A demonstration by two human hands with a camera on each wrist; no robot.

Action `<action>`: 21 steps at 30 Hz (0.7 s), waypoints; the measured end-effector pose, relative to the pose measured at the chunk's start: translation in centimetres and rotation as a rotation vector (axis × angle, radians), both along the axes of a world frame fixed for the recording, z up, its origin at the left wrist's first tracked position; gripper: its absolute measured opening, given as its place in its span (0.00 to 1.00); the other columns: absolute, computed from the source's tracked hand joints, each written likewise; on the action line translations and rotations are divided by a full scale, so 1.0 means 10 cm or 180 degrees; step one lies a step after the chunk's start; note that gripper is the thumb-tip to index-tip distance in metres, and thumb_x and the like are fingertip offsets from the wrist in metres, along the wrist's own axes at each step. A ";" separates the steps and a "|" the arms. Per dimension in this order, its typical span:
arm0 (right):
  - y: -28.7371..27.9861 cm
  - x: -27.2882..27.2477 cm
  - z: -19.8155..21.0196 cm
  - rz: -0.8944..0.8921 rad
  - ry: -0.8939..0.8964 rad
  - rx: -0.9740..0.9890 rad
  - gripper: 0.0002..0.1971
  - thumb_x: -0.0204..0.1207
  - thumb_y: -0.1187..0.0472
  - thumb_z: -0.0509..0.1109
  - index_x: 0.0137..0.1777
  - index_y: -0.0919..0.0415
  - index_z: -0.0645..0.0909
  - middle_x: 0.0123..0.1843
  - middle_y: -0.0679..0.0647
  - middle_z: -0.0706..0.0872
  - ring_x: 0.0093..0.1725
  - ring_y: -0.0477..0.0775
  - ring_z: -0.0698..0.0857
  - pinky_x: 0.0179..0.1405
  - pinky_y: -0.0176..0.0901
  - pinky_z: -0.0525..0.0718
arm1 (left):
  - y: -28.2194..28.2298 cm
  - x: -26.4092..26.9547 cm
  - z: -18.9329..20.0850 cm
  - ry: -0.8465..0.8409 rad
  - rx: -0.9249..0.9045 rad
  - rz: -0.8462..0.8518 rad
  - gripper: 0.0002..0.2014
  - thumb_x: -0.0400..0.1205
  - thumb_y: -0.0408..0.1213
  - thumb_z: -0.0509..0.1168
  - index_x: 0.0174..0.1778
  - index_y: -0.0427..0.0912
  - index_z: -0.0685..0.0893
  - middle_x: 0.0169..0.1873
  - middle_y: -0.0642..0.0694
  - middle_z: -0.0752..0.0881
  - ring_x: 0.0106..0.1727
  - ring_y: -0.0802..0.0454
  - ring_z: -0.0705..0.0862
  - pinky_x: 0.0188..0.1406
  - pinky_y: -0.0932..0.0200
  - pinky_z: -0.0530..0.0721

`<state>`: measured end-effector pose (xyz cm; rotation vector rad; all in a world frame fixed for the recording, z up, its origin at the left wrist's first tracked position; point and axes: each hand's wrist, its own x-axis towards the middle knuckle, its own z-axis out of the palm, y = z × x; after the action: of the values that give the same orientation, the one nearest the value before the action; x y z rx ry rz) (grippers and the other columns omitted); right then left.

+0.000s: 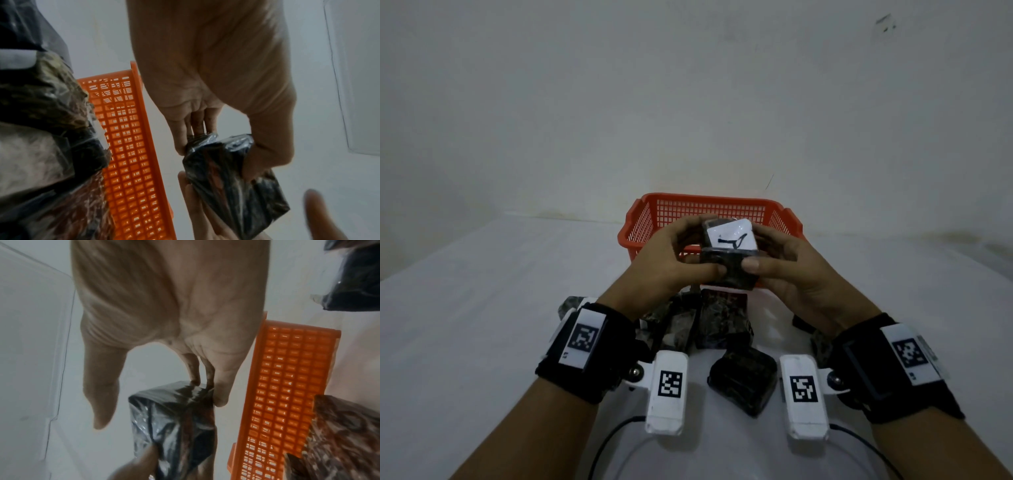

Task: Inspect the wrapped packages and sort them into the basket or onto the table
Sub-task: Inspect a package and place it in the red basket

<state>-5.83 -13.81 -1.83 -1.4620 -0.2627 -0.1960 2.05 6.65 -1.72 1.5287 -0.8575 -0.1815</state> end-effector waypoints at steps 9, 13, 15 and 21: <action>0.05 -0.01 0.05 -0.0677 0.0306 0.0108 0.14 0.87 0.64 0.69 0.69 0.64 0.86 0.58 0.61 0.95 0.54 0.59 0.95 0.46 0.44 0.92 | -0.01 0.01 -0.02 0.0075 0.0229 -0.0557 0.49 0.73 0.14 0.75 0.85 0.55 0.67 0.78 0.53 0.78 0.76 0.54 0.81 0.67 0.51 0.88; 0.05 0.00 0.05 -0.0882 0.0266 0.0197 0.17 0.81 0.66 0.75 0.69 0.66 0.83 0.59 0.64 0.94 0.53 0.62 0.95 0.43 0.45 0.92 | -0.03 -0.01 -0.01 0.0300 0.0089 -0.0543 0.38 0.76 0.32 0.77 0.82 0.55 0.72 0.75 0.53 0.82 0.71 0.50 0.86 0.64 0.50 0.90; 0.06 0.01 0.05 -0.0864 0.0301 0.0221 0.18 0.80 0.66 0.76 0.68 0.68 0.83 0.60 0.66 0.94 0.53 0.63 0.95 0.43 0.44 0.92 | -0.08 -0.03 0.00 0.0516 -0.0145 -0.0352 0.25 0.83 0.36 0.73 0.76 0.47 0.78 0.70 0.46 0.86 0.65 0.44 0.90 0.58 0.46 0.92; 0.15 -0.03 0.05 -0.0319 0.0652 0.0000 0.30 0.71 0.53 0.81 0.74 0.52 0.82 0.61 0.58 0.94 0.59 0.63 0.95 0.57 0.59 0.93 | -0.17 0.04 -0.08 0.0576 -0.0704 0.0751 0.14 0.81 0.32 0.75 0.62 0.38 0.84 0.59 0.43 0.91 0.55 0.42 0.94 0.52 0.44 0.94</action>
<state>-6.14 -12.30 -1.36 -1.4839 -0.0234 -0.1257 2.45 4.96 -2.47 1.3692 -0.5302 -0.0490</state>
